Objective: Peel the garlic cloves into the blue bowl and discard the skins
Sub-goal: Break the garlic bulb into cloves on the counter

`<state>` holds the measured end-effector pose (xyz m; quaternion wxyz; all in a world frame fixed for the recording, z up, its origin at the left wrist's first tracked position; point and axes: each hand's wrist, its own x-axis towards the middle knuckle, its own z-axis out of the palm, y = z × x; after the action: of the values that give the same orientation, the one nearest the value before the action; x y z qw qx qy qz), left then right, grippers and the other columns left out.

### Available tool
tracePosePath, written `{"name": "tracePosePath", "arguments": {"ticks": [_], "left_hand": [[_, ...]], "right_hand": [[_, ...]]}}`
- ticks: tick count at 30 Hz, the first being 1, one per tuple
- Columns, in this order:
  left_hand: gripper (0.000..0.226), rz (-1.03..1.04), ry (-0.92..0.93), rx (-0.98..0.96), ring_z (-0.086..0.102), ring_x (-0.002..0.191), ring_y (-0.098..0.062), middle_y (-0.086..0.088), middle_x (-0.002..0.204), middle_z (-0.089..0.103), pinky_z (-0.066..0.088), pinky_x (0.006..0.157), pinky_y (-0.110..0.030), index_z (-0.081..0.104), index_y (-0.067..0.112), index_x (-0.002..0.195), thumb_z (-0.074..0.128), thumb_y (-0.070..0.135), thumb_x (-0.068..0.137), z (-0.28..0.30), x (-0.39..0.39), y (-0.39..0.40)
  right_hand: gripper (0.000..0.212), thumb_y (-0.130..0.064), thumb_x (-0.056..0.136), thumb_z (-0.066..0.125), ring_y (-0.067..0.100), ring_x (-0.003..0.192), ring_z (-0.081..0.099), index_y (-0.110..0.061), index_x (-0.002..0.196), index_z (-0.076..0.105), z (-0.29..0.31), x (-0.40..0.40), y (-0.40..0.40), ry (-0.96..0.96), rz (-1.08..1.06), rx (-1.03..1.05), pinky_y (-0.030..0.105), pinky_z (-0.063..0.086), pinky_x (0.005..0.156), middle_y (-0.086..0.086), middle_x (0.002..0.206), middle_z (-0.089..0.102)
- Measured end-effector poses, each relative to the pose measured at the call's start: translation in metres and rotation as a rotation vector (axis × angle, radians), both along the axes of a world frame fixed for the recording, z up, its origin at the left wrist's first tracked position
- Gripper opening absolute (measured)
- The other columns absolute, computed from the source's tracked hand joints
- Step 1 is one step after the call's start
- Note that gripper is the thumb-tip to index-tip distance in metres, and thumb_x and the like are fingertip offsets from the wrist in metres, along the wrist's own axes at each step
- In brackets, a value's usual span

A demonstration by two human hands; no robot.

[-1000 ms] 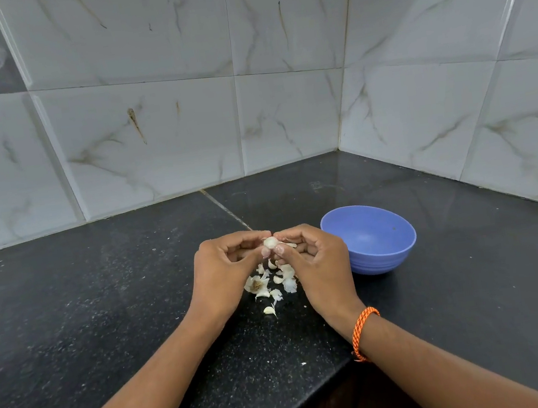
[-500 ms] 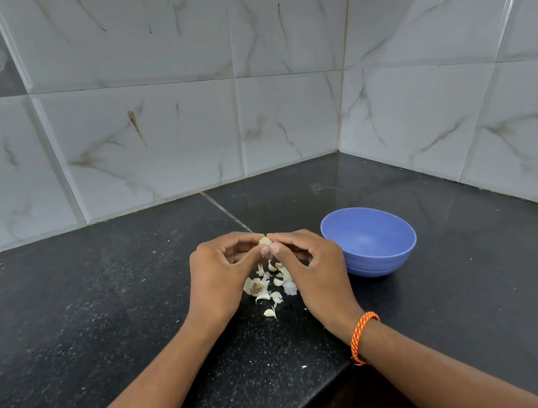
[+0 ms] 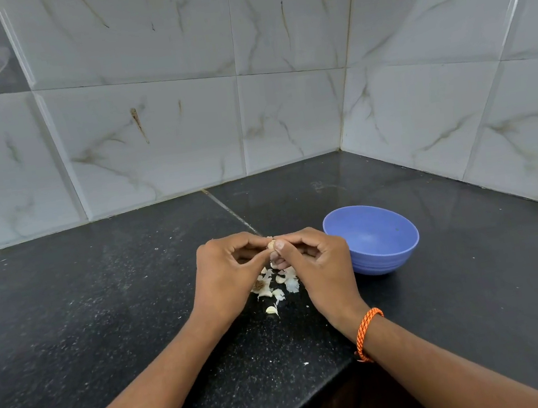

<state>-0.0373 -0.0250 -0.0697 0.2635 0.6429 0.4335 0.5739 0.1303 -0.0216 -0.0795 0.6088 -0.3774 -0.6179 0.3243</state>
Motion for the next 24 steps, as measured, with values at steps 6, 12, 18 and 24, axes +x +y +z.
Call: {"name": "tracePosePath", "arguments": {"ticks": [6,12,18,24], "left_hand": [[0.014,-0.007,-0.055,-0.015,0.082,0.085,-0.016,0.005,0.092,0.084,0.065,0.077,-0.035,0.086,0.017,0.105,0.087,0.018,0.091,-0.0023,-0.0003,0.0038],[0.016,-0.029,-0.141,-0.063,0.082,0.094,-0.02,0.001,0.1,0.084,0.066,0.088,-0.045,0.085,0.014,0.111,0.083,0.015,0.095,-0.0062,0.0002,0.0069],[0.021,-0.018,-0.177,-0.116,0.081,0.1,-0.019,0.004,0.107,0.084,0.064,0.096,-0.049,0.082,0.016,0.12,0.078,0.017,0.1,-0.0076,-0.0004,0.0075],[0.021,-0.01,-0.072,-0.063,0.079,0.094,-0.013,0.007,0.102,0.083,0.064,0.085,-0.035,0.083,0.02,0.118,0.079,0.016,0.098,-0.0073,0.0018,0.0075]], "right_hand": [[0.014,-0.007,0.101,0.072,0.017,0.084,0.08,-0.012,0.108,0.083,-0.0008,-0.0017,0.0024,-0.016,-0.059,0.002,0.03,0.065,0.078,-0.001,0.099,0.081],[0.019,-0.006,0.102,0.07,0.014,0.08,0.08,-0.014,0.118,0.078,-0.0009,-0.0034,0.0023,-0.042,-0.086,0.006,0.032,0.066,0.078,-0.002,0.095,0.081],[0.019,-0.006,0.102,0.068,0.014,0.08,0.079,-0.014,0.117,0.078,-0.0005,-0.0035,-0.0003,-0.084,-0.095,0.024,0.033,0.066,0.077,-0.001,0.093,0.08],[0.01,-0.012,0.098,0.076,0.011,0.088,0.079,-0.016,0.107,0.079,-0.0005,-0.0036,-0.0014,-0.134,-0.107,0.036,0.036,0.067,0.079,-0.007,0.095,0.079]]}}
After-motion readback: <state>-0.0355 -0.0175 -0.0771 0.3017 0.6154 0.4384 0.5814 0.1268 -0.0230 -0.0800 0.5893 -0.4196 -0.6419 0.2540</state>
